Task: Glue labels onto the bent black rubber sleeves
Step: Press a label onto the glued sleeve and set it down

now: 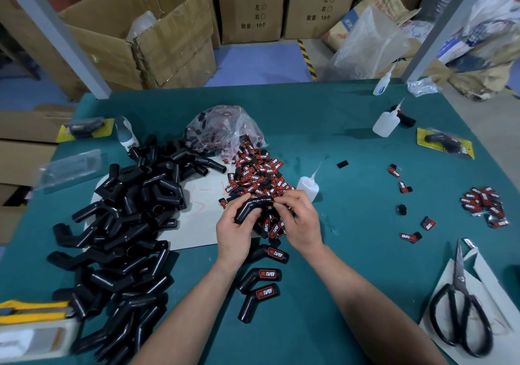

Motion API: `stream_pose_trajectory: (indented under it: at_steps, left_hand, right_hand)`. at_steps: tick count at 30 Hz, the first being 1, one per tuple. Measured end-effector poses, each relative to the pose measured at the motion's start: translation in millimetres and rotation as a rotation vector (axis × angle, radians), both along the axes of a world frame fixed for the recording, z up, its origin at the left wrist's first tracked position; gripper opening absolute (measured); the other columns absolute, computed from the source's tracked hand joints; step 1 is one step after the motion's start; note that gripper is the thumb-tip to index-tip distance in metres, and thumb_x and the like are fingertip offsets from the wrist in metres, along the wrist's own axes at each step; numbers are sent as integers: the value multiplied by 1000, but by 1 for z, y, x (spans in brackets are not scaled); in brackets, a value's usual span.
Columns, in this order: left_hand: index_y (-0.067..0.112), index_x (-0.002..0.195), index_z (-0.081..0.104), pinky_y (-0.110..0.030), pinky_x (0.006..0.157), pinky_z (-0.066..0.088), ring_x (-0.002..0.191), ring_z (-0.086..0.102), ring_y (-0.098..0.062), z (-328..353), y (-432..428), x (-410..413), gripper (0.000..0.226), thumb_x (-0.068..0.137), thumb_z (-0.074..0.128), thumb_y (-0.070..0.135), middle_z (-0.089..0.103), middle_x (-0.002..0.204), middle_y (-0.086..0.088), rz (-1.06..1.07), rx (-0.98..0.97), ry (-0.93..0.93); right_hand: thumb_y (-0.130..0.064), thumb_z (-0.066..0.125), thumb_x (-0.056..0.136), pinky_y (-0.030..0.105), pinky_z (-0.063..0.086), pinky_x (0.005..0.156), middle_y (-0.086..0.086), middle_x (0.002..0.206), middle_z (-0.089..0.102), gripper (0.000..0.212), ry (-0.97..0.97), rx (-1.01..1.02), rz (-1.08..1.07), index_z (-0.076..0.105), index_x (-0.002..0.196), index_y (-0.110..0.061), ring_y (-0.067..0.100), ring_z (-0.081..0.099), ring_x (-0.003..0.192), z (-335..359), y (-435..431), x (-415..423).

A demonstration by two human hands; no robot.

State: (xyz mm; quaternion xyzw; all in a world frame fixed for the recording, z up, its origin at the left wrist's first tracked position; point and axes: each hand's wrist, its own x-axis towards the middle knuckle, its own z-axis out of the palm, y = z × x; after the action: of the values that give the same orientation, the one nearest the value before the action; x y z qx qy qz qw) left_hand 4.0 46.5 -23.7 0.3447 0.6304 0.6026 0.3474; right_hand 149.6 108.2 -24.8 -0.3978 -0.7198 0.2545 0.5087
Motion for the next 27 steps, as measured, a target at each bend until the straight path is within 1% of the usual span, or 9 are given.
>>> stream_pose_trajectory:
  at_steps: [3,5,8,10,13,19,20,24,27]
  left_hand:
    - [53,109,74,-38,104,55,113,70,-12,1,-1,0,48,90,79,9,74,118,12,-11,-9,-15]
    - [56,109,73,-41,104,55,112,70,-12,2,-1,0,51,91,79,9,74,118,13,-18,-12,-6]
    - [57,109,73,-44,104,55,111,71,-13,3,-1,1,51,91,78,10,75,116,15,-45,-12,3]
    - [56,110,73,-47,103,56,109,72,-17,3,-1,1,49,92,77,10,76,115,11,-60,-21,-10]
    - [53,113,73,-49,101,56,108,73,-21,4,-1,0,43,92,76,15,76,115,8,-72,-27,-24]
    - [55,112,73,-52,101,56,112,70,-17,4,-1,2,46,91,78,16,72,117,15,-54,26,10]
    - [56,113,72,-49,101,56,113,69,-15,4,-1,3,48,91,78,13,71,118,16,-46,46,23]
    - [56,117,70,-21,101,51,115,66,-6,4,-3,2,50,89,78,15,68,120,19,-27,116,94]
    - [54,117,71,-15,99,48,115,66,-6,3,-4,1,46,88,79,20,68,119,19,-20,132,115]
  right_hand:
    - [-15,66,94,13,47,89,-10,105,58,15,41,-23,6,73,101,-3,-6,57,102,1,0,1]
    - [-18,66,95,17,49,88,-11,103,60,12,104,-68,54,72,103,-12,0,59,99,4,-2,0]
    - [-20,69,93,22,53,78,-13,98,67,13,347,-381,143,76,98,-30,7,63,85,13,-3,-5]
    - [-13,69,92,19,52,72,-9,91,71,20,476,-557,177,77,94,-30,7,63,72,15,-2,-5]
    - [-6,66,93,18,52,70,-6,80,70,25,539,-668,207,78,93,-27,7,61,68,14,1,-3]
    - [-4,66,92,18,53,73,-7,90,72,25,539,-658,226,78,91,-26,6,62,73,18,-1,-4]
    - [-3,66,92,18,53,74,-8,92,72,25,528,-645,224,78,92,-25,5,62,75,19,-1,-4]
    - [0,69,91,21,52,80,-7,94,72,17,468,-601,195,74,96,-15,7,63,84,19,-1,-2]
    - [-8,72,89,25,53,82,-3,95,71,13,474,-571,208,76,95,-20,12,64,86,20,-1,-2]
